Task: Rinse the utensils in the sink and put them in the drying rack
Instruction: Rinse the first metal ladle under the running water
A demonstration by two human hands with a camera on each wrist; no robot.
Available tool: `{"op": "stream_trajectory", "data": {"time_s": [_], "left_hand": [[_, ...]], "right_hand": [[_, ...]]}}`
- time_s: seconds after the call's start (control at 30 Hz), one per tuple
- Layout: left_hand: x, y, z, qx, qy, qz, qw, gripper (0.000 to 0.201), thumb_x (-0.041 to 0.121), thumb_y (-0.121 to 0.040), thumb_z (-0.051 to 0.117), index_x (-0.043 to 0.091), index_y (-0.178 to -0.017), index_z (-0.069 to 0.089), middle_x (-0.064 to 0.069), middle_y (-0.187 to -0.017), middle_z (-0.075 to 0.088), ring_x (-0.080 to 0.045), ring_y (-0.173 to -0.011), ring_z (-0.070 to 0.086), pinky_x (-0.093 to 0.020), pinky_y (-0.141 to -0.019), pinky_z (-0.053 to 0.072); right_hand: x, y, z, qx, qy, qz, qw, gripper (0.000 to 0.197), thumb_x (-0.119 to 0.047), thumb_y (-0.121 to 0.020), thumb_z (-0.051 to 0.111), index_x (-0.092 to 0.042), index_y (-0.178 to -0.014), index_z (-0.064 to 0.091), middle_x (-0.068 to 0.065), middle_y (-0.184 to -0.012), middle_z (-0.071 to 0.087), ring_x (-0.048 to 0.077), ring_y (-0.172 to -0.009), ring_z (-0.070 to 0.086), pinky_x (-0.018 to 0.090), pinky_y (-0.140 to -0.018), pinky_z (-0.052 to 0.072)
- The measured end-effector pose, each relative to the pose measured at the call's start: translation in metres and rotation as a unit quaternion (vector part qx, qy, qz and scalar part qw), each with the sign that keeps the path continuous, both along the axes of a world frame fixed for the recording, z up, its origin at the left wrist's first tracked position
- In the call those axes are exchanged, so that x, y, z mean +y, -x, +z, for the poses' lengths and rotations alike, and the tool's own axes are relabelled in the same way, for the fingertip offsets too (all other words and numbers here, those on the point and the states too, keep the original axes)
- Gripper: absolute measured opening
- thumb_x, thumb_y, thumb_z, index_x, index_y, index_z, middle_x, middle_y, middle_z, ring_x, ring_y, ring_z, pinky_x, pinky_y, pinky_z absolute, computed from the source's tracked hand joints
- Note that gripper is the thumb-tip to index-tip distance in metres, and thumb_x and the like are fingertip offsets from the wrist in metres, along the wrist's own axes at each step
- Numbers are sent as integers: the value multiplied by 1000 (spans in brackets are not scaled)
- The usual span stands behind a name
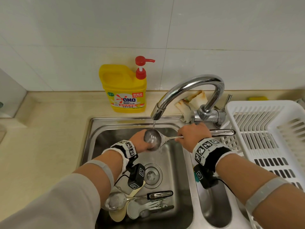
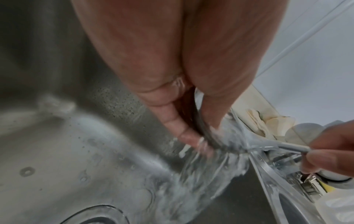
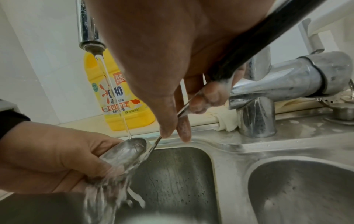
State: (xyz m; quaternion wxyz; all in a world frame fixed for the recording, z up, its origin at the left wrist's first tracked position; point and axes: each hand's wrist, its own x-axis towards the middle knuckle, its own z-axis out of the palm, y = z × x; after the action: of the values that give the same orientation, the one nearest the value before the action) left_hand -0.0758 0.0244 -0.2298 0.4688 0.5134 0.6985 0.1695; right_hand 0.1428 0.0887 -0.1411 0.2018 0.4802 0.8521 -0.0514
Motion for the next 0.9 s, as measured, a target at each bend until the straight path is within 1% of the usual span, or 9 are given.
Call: {"op": "stream_trajectory", "data": {"time_s": [0.1,0.17,0.3,0.47,0.57,0.67,0.8,0.83,0.9], "left_hand": [[-3,5,0,-11,-13,32,999,50,32,-71,80,15,-116,67,-6,-109,71,-24,-100,67,-40,-90,56],[-4,14,-4,-24,-15,73,997,54,45,-65,70,17,-112,69,-7,-106,72,-28,-97,69,-48,-85,58],[-9,24,1,20,-48,75,996,56,39,-74,59,17,-125,65,-7,-115,71,-27,-107,65,-43,-98,52],[-13,33,8,34,-75,88,993,36,26,-89,62,18,-124,66,-6,-115,72,-25,-107,65,-42,-97,53],[-15,39,10,63,-100,95,988,31,24,-93,62,16,-123,66,-6,-115,71,-24,-107,64,-34,-96,49],[-17,49,11,79,-107,99,986,27,26,-93,62,18,-118,67,-6,-111,72,-25,-103,65,-38,-94,51],[-18,59,12,108,-103,92,984,23,27,-95,60,16,-114,67,-6,-106,72,-26,-99,64,-34,-90,48],[-19,60,12,114,-101,93,984,24,28,-95,60,16,-114,67,-6,-106,72,-26,-100,64,-34,-91,48],[-20,64,10,118,-101,97,983,26,29,-95,60,15,-116,67,-7,-108,72,-26,-101,64,-35,-93,48]], "right_hand": [[-3,2,-1,11,22,0,1000,32,-56,-96,44,-33,-99,66,-6,-96,68,21,-96,63,41,-95,40],[-6,6,-3,18,30,6,999,33,-55,-97,43,-31,-99,66,-6,-96,67,21,-96,62,39,-91,42],[-8,23,-17,36,45,12,998,31,-49,-98,43,-27,-102,64,-4,-99,68,20,-92,63,34,-80,43],[-11,53,-28,83,115,7,990,35,-55,-94,49,-25,-108,61,1,-108,66,24,-104,61,37,-87,50],[-9,69,-31,100,157,0,983,40,-59,-94,49,-21,-93,60,2,-90,64,26,-93,62,38,-81,51],[-7,77,-31,133,173,5,976,42,-56,-98,47,-24,-71,49,-4,-72,53,21,-78,55,32,-70,43],[-1,86,-38,169,245,-49,953,26,-23,-104,49,-24,-79,56,-12,-57,64,11,-63,60,34,-75,55],[0,88,-38,166,250,-60,952,20,-18,-103,48,-22,-86,60,-10,-67,70,12,-66,64,33,-78,56],[2,87,-33,139,227,-51,963,22,-22,-104,46,-14,-107,66,3,-102,73,21,-91,69,34,-87,54]]}}
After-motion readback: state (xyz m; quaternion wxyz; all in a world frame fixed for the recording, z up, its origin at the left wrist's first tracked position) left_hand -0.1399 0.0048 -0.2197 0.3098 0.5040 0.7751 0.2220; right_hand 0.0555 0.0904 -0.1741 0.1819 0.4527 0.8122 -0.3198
